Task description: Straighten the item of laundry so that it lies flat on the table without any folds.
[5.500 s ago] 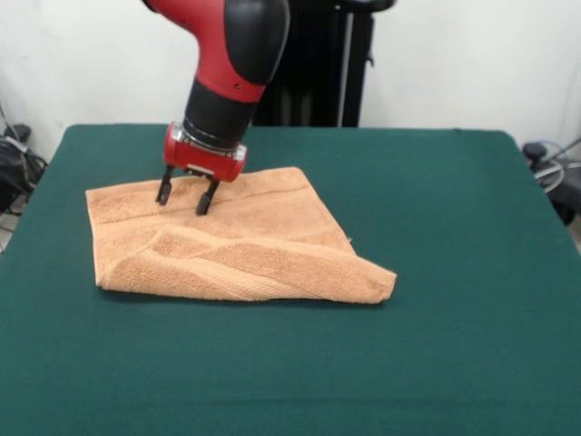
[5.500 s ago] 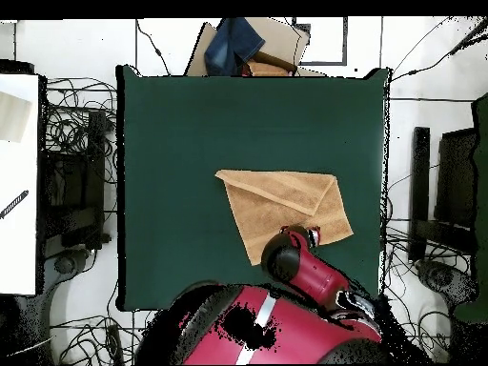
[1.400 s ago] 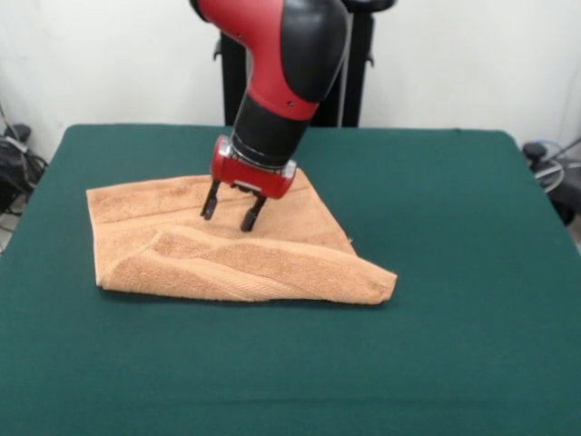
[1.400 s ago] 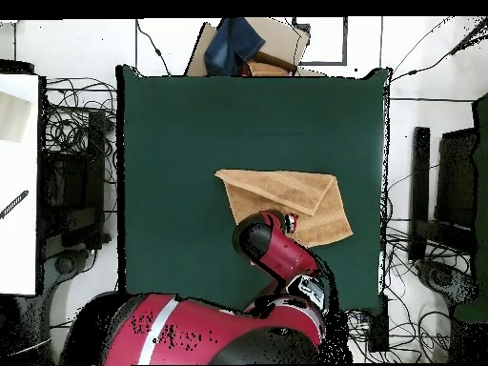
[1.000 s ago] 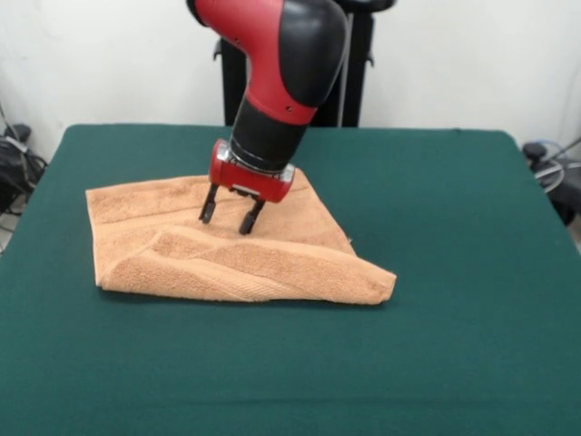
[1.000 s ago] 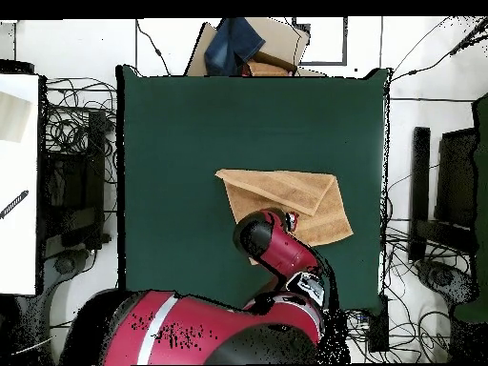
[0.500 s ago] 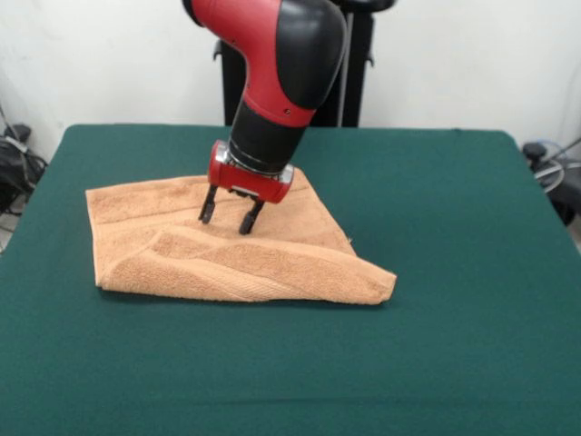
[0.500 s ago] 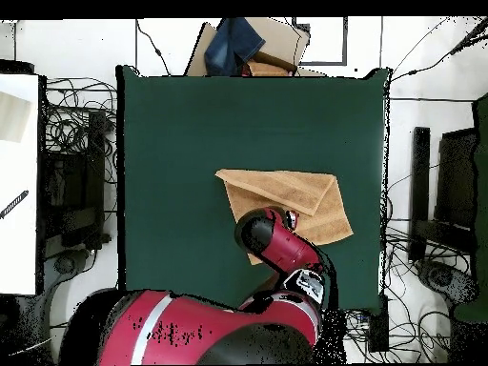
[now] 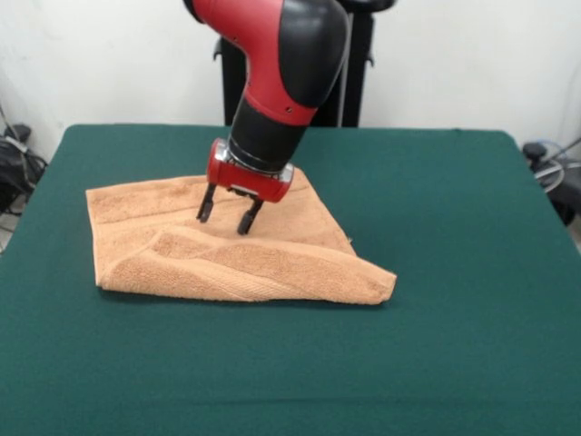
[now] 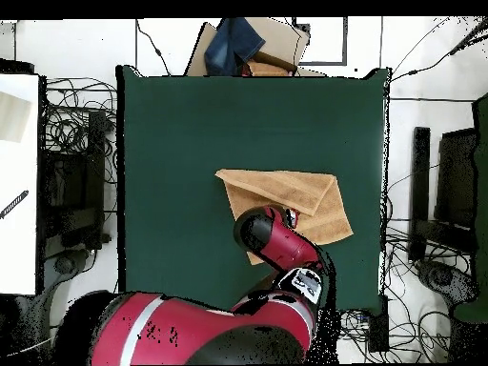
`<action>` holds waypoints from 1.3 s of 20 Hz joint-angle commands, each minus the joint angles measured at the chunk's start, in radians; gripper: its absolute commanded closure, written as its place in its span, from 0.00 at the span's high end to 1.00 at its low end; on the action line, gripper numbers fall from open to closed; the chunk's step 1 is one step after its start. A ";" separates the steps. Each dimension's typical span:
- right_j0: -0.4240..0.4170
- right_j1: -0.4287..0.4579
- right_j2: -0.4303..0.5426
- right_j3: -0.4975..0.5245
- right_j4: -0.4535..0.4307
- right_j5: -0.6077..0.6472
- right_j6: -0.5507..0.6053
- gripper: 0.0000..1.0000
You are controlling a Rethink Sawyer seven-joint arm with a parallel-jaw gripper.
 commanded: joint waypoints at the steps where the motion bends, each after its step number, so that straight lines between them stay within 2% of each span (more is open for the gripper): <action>1: 0.031 -0.007 0.003 -0.096 0.070 0.142 0.262 1.00; 8: 0.023 0.049 -0.012 -0.179 0.069 0.168 0.248 1.00; 11: 0.009 0.088 0.005 -0.212 0.070 0.145 0.251 1.00; 17: -0.003 0.125 0.038 -0.214 0.072 0.071 0.277 1.00; 23: 0.017 0.105 0.011 -0.202 0.076 0.101 0.288 1.00; 26: 0.047 0.034 -0.034 -0.153 0.071 0.172 0.296 1.00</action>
